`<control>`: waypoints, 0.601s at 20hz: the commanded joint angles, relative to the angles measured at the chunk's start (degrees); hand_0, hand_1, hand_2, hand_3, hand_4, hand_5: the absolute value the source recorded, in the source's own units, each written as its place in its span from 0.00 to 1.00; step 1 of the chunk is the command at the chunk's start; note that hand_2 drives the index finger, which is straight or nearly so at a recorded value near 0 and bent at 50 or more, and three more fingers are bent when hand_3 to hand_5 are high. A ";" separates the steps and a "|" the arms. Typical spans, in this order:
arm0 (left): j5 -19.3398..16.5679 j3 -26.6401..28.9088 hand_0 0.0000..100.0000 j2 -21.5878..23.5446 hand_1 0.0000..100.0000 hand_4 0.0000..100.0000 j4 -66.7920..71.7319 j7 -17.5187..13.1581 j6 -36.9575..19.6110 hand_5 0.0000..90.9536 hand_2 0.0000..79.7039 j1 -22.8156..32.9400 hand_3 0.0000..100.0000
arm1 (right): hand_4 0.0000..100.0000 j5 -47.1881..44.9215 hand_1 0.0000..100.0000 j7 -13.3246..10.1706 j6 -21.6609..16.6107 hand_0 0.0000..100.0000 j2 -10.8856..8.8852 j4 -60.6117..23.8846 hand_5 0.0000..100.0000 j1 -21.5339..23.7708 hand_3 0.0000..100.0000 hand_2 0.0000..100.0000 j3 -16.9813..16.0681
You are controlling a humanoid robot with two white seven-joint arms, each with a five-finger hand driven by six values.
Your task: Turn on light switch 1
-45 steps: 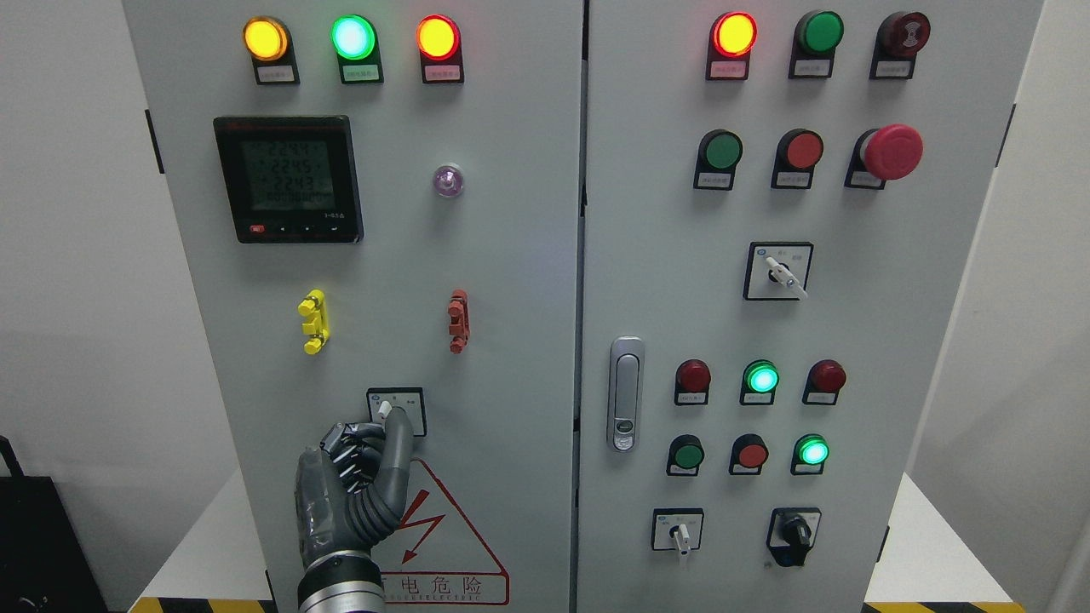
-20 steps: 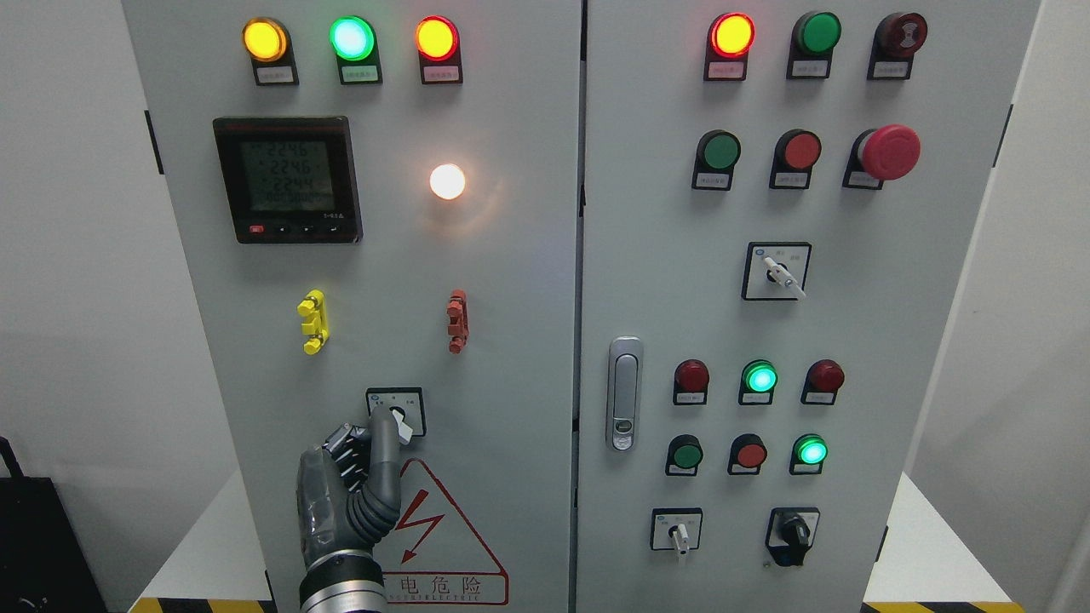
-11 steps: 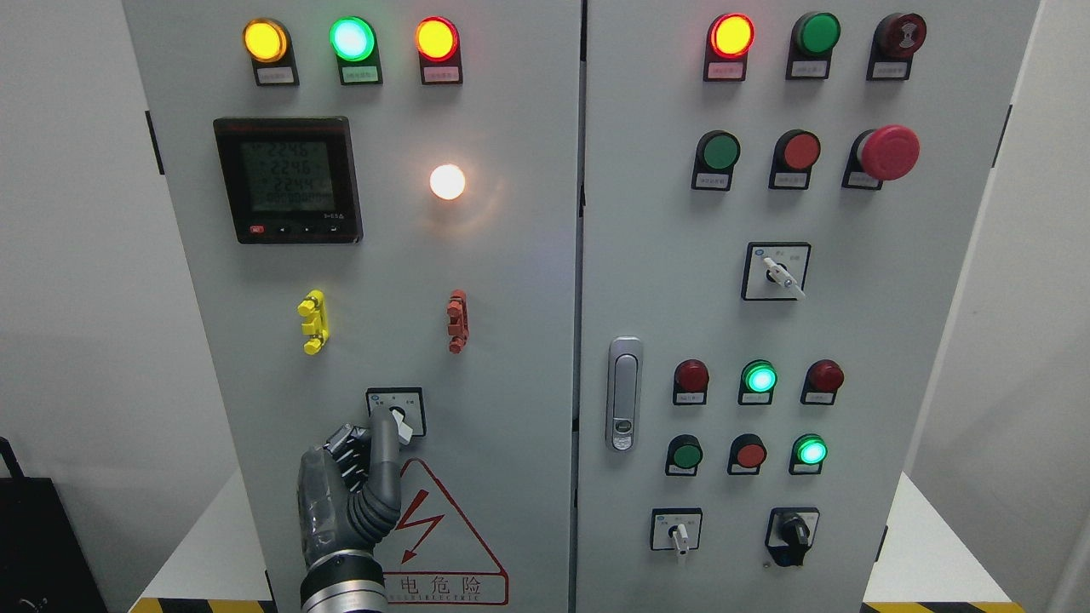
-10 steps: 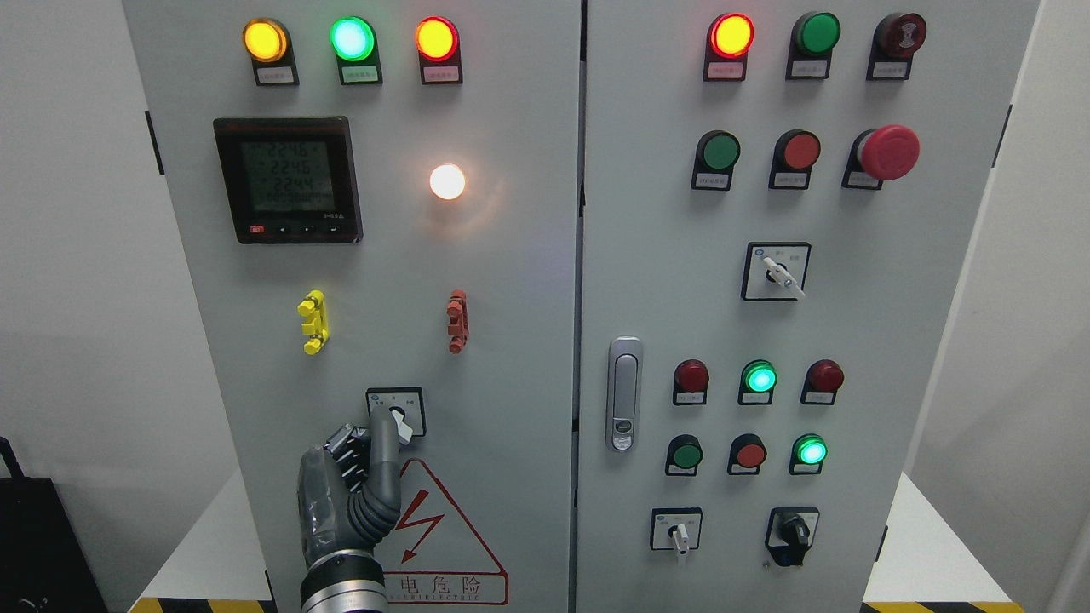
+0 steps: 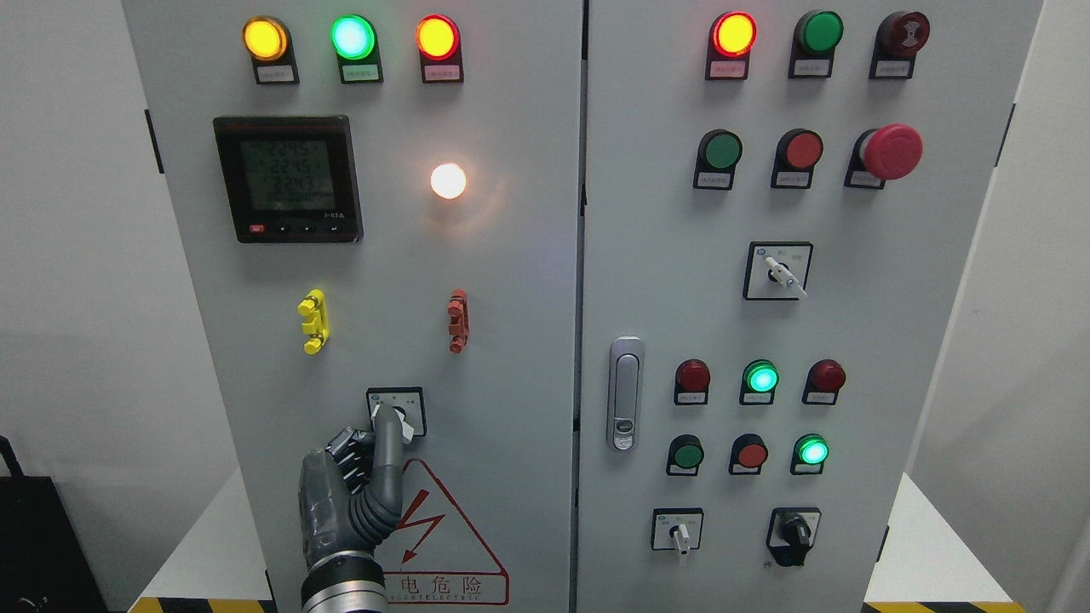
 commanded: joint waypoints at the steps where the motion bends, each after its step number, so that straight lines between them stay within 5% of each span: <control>1: 0.00 -0.17 0.35 0.07 0.28 0.91 0.00 -0.20 -0.46 0.87 0.88 0.03 0.93 | 0.00 -0.01 0.00 -0.05 -0.05 0.05 0.00 0.00 0.00 0.00 0.00 0.00 0.00; 12: 0.00 -0.09 0.24 0.68 0.29 0.91 -0.27 -0.29 -0.81 0.87 0.88 1.52 0.93 | 0.00 -0.01 0.00 0.04 -0.05 0.05 0.00 0.00 0.00 0.00 0.00 0.00 0.00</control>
